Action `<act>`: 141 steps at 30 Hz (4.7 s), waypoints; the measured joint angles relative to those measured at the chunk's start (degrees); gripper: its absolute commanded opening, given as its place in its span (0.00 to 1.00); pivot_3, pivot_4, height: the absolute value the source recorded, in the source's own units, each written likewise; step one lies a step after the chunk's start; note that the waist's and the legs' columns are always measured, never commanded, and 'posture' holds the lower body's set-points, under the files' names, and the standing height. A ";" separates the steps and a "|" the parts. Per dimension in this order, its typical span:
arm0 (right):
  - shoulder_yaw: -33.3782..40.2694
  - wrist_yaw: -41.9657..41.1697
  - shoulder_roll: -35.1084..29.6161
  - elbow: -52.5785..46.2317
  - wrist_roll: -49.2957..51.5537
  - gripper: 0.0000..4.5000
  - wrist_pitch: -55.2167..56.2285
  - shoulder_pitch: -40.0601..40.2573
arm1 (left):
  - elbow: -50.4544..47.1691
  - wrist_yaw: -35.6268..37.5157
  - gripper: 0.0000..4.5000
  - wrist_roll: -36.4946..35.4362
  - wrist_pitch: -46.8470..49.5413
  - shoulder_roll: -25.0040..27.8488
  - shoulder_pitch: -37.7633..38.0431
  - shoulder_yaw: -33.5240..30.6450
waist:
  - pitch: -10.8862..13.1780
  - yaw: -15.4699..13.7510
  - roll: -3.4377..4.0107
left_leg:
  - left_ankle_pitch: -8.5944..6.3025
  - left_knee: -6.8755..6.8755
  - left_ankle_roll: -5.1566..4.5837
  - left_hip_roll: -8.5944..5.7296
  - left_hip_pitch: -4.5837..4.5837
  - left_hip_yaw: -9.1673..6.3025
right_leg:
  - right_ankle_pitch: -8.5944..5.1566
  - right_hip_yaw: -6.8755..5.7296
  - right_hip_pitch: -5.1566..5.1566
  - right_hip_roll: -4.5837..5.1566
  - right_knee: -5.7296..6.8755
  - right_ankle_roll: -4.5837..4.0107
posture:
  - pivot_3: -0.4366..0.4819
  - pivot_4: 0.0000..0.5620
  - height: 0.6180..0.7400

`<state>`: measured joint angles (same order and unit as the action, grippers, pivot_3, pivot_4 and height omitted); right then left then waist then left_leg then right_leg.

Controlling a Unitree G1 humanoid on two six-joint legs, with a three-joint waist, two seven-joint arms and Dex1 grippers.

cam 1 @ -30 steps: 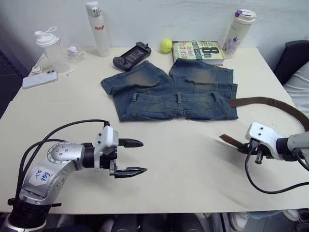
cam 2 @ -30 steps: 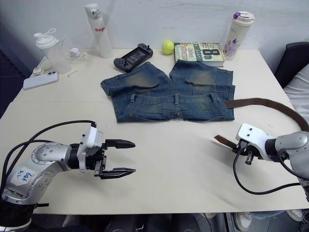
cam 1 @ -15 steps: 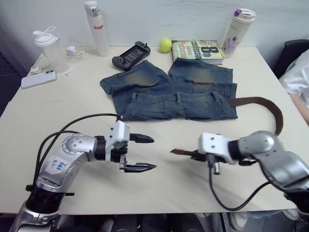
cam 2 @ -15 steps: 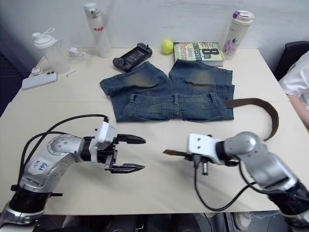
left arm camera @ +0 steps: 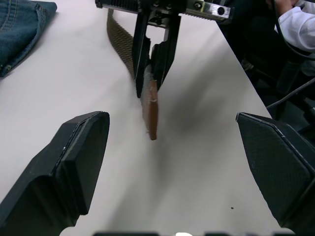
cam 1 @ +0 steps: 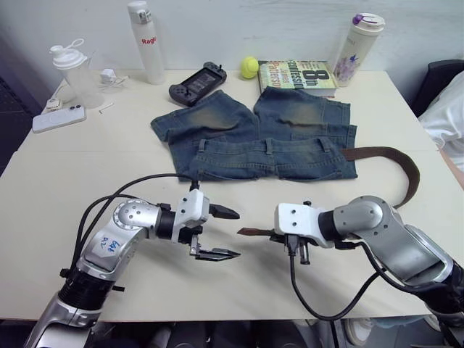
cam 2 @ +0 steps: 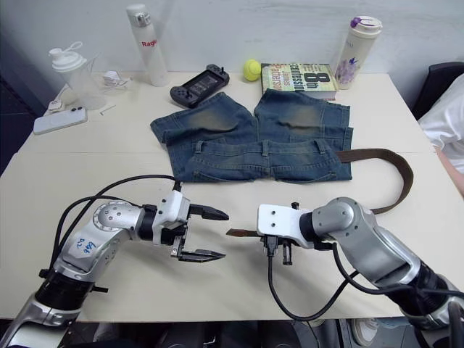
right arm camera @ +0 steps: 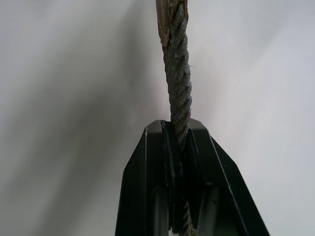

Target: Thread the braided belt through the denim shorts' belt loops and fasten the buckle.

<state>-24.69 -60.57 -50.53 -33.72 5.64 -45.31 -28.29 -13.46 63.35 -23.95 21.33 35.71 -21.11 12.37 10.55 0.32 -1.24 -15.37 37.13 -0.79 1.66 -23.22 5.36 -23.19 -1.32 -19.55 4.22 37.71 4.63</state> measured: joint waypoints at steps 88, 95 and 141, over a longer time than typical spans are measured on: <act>31.49 65.93 45.48 3.85 90.76 0.02 12.45 35.40 | 0.92 -33.29 0.00 -42.77 42.79 -16.65 4.05 -21.44 | -0.08 1.27 -0.10 | 0.18 -0.59 0.27 -0.26 -0.09 -0.85 | -0.06 0.39 0.17 -0.16 -0.24 0.15 | 0.48 0.27 1.00; 31.58 64.70 45.34 3.85 89.56 0.00 13.99 34.58 | 0.84 -31.55 0.64 -40.27 41.44 -14.86 4.04 -19.47 | -0.08 1.30 -0.10 | 0.32 -0.87 0.39 -0.27 -0.07 -0.85 | -0.06 0.39 0.07 -0.16 -0.25 0.14 | 0.48 0.27 1.00; 43.52 64.29 46.15 4.21 79.97 0.00 30.26 29.72 | 38.79 -20.96 0.00 29.86 -35.42 -5.90 -14.28 0.47 | -0.02 2.29 -0.07 | 0.66 -1.12 0.21 -0.43 -0.09 -0.75 | -0.07 0.29 -0.11 0.09 0.03 0.13 | 0.48 0.27 1.00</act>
<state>18.82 3.71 -4.38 -29.51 85.61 -15.05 1.43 25.32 42.40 5.90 -14.09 29.82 -35.39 12.84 10.54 2.61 -1.31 -14.71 36.00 -0.58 1.22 -23.31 4.61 -23.26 -1.03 -19.66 4.31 37.74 4.76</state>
